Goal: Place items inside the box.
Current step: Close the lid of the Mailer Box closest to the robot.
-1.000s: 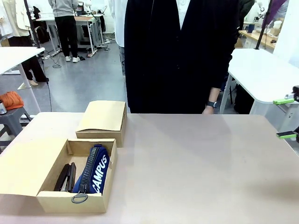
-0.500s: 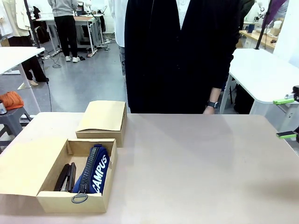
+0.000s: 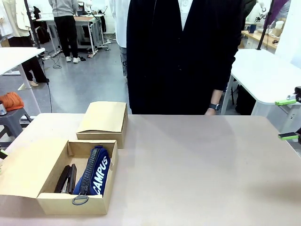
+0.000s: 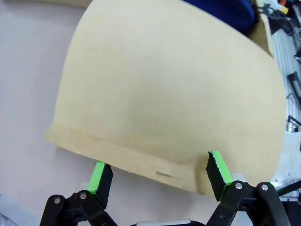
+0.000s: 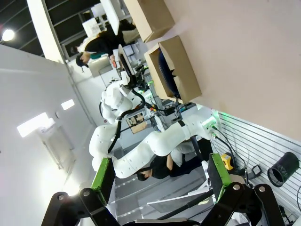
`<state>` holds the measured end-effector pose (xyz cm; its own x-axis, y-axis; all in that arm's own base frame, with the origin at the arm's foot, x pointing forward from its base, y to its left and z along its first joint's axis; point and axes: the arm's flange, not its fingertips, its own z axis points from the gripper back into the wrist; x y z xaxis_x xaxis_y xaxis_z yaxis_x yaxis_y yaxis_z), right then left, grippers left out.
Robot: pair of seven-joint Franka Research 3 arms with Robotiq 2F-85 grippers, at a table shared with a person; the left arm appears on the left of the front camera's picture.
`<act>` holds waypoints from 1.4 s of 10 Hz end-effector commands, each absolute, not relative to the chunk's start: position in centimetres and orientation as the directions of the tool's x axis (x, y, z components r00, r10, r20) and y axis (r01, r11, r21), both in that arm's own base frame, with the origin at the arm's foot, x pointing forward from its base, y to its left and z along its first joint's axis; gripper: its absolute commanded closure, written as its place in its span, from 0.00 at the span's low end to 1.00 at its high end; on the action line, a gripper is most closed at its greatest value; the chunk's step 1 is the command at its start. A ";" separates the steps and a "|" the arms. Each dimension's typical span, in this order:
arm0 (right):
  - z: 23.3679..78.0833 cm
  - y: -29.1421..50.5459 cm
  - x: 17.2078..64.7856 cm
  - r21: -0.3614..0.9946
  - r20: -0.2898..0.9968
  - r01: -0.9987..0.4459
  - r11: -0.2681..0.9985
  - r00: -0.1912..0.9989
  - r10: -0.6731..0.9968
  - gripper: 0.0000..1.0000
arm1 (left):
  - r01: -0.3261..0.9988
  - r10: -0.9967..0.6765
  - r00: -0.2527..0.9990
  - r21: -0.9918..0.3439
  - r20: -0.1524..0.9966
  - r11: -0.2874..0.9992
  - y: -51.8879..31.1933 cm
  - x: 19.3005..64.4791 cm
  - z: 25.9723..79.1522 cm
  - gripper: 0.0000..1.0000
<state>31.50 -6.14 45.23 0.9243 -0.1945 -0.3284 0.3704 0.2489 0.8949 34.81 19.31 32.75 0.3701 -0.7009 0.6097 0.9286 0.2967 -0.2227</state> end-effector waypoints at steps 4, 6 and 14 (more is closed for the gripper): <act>45.4 -6.2 31.6 0.909 -0.311 0.350 0.228 0.931 -0.191 0.00 | 0.922 -0.687 0.372 -0.165 0.624 0.350 21.4 35.0 32.7 0.00; 45.4 -6.2 31.6 0.909 -0.311 0.350 0.228 0.931 -0.191 0.00 | 0.926 -0.686 0.371 -0.190 0.626 0.327 20.8 35.1 31.6 0.00; 45.4 -6.2 31.6 0.909 -0.311 0.350 0.228 0.931 -0.191 0.00 | 0.899 -0.727 0.437 -0.228 0.530 0.374 22.1 37.3 27.5 0.00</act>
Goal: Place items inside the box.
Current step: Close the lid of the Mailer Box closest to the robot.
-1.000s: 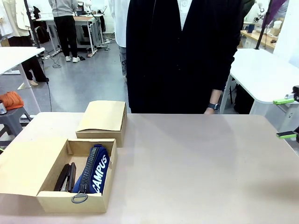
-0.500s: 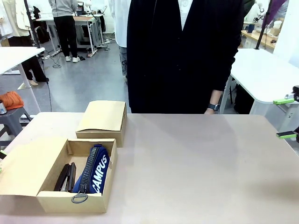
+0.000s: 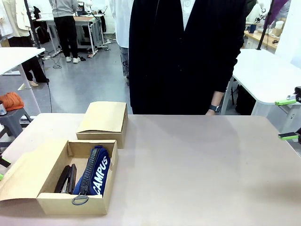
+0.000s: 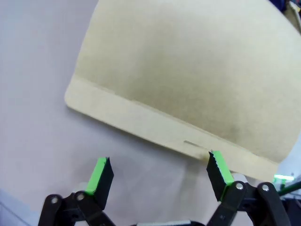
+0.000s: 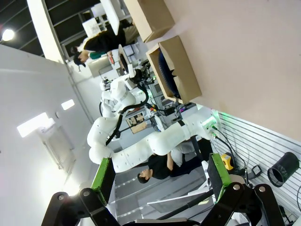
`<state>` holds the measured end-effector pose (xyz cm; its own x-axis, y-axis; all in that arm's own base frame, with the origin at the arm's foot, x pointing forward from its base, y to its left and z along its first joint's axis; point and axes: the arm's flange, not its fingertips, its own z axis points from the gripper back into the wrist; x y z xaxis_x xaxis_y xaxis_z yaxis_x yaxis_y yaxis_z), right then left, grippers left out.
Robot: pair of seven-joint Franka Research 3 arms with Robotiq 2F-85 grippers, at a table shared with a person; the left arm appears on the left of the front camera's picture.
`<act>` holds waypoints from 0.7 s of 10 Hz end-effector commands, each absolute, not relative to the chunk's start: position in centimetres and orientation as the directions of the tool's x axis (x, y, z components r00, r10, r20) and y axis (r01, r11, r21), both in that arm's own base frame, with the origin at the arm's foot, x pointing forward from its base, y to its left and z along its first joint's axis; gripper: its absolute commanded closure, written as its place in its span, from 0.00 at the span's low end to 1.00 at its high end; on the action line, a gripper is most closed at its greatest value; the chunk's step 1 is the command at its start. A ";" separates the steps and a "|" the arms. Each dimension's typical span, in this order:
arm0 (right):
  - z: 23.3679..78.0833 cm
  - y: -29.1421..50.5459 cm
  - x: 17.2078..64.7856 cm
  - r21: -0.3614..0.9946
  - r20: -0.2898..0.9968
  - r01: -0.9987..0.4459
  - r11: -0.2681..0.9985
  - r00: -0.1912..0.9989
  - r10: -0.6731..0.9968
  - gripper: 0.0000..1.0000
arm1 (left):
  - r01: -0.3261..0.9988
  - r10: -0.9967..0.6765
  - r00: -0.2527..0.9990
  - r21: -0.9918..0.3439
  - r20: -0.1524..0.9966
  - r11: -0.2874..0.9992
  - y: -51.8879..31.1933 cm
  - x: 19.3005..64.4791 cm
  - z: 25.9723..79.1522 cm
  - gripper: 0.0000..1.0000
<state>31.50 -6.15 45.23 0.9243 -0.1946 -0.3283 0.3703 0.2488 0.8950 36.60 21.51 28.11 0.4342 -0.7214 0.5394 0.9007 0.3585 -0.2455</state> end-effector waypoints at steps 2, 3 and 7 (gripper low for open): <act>45.4 -6.2 31.6 0.909 -0.311 0.350 0.228 0.931 -0.191 0.00 | 0.885 -0.728 0.465 -0.232 0.503 0.404 23.2 37.6 27.0 0.00; 45.4 -6.2 31.6 0.909 -0.311 0.350 0.228 0.931 -0.191 0.00 | 0.875 -0.723 0.482 -0.235 0.495 0.423 24.0 37.7 26.9 0.00; 45.4 -6.2 31.6 0.909 -0.311 0.350 0.228 0.931 -0.191 0.00 | 0.864 -0.650 0.502 -0.288 0.570 0.414 25.8 37.5 27.6 0.00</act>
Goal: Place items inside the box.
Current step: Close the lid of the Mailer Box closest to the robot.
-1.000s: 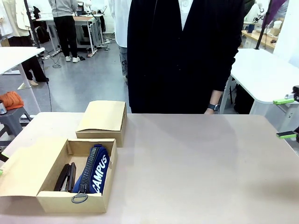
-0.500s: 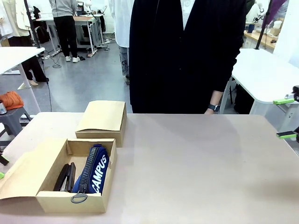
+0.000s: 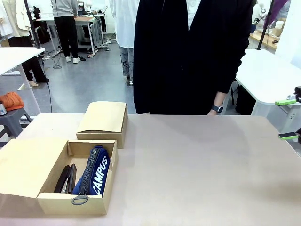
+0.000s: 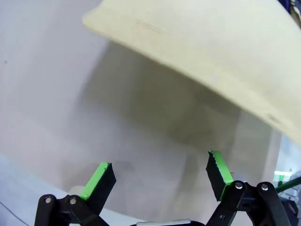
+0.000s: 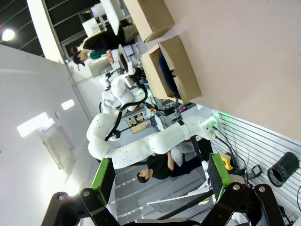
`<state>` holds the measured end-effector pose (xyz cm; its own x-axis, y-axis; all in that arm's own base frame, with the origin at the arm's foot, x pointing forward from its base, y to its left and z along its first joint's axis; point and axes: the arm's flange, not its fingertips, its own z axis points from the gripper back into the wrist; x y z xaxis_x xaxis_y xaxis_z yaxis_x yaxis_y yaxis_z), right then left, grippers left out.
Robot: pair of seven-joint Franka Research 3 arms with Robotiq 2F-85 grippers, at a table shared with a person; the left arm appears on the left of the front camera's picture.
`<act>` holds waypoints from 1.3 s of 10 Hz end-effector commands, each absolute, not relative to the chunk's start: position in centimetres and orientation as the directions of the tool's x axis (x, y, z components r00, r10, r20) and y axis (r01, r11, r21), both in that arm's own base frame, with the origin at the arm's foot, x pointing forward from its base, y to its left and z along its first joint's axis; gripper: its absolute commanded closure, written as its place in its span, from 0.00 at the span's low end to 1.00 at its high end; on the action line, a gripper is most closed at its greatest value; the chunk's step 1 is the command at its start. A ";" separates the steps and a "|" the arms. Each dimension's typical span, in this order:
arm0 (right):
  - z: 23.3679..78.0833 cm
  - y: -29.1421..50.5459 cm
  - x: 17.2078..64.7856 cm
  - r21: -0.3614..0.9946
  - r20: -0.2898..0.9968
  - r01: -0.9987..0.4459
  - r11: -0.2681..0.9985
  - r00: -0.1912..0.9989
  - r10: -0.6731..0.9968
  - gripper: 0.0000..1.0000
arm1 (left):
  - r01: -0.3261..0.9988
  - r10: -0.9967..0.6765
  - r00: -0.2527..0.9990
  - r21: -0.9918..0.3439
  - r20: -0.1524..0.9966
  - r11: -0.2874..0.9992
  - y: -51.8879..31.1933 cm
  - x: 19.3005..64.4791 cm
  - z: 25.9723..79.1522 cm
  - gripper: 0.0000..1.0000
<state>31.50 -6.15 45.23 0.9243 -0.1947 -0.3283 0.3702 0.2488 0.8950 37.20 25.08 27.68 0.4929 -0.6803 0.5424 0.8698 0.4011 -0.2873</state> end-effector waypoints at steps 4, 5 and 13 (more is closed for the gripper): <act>45.4 -6.2 31.6 0.909 -0.311 0.350 0.228 0.931 -0.191 0.00 | 0.860 -0.672 0.510 -0.289 0.537 0.421 25.7 37.6 26.5 0.00; 45.4 -6.2 31.6 0.909 -0.311 0.350 0.228 0.931 -0.191 0.00 | 0.863 -0.677 0.505 -0.300 0.535 0.407 25.1 37.7 26.1 0.00; 45.4 -6.2 31.6 0.909 -0.311 0.350 0.228 0.931 -0.191 0.00 | 0.897 -0.566 0.442 -0.348 0.696 0.273 23.1 37.5 28.8 0.00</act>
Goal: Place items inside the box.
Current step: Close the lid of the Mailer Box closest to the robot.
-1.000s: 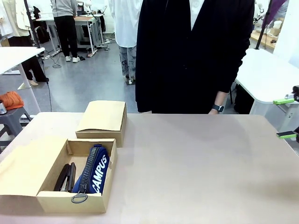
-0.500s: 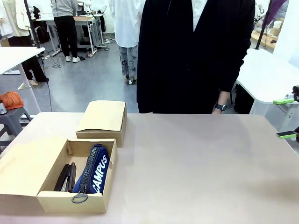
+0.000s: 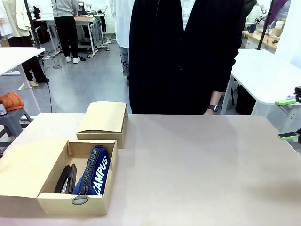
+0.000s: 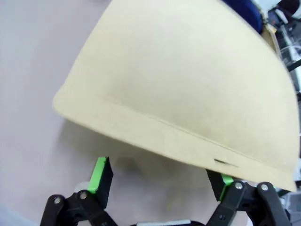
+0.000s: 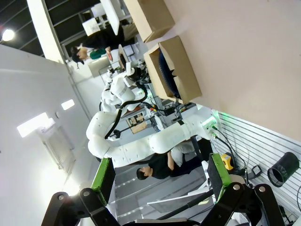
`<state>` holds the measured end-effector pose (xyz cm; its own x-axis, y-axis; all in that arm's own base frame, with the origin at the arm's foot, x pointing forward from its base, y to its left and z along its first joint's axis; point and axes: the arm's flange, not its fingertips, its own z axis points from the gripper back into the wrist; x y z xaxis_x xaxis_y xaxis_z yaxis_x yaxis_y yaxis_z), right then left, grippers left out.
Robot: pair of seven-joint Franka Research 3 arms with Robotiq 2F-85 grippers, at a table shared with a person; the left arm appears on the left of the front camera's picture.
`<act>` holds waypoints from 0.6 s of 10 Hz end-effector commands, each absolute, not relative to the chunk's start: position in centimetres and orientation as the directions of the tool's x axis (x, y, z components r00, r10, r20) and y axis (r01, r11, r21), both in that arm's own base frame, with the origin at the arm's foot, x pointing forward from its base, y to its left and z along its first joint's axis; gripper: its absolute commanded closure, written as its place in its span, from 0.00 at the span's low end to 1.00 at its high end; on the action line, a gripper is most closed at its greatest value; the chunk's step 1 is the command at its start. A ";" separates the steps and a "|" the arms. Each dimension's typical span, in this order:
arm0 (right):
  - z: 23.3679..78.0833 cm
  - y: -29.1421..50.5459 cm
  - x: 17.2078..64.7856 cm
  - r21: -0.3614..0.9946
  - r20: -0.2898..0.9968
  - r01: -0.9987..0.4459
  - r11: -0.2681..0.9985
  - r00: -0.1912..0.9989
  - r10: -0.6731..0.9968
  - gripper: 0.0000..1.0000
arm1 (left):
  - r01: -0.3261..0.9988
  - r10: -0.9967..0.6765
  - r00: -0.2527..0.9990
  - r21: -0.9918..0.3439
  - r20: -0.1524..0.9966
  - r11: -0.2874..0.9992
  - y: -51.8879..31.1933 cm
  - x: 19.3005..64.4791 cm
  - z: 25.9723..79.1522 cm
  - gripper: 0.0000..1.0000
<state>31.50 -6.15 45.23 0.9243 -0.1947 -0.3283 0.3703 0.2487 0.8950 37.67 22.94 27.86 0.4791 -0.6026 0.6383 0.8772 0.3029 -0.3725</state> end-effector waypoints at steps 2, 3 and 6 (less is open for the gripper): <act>45.4 -6.2 31.6 0.909 -0.311 0.350 0.228 0.931 -0.191 0.00 | 0.927 -0.509 0.375 -0.300 0.775 0.225 21.9 36.7 31.3 0.00; 45.4 -6.2 31.6 0.909 -0.311 0.350 0.228 0.931 -0.191 0.00 | 0.942 -0.495 0.334 -0.268 0.802 0.202 21.1 36.3 32.5 0.00; 45.4 -6.2 31.6 0.909 -0.311 0.350 0.228 0.931 -0.191 0.00 | 0.967 -0.451 0.256 -0.218 0.855 0.136 18.9 35.4 35.3 0.00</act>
<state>31.50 -6.14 45.23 0.9243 -0.1946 -0.3283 0.3703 0.2489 0.8950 36.40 19.68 34.93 0.3004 -0.4934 0.8163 0.9538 0.1571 -0.2561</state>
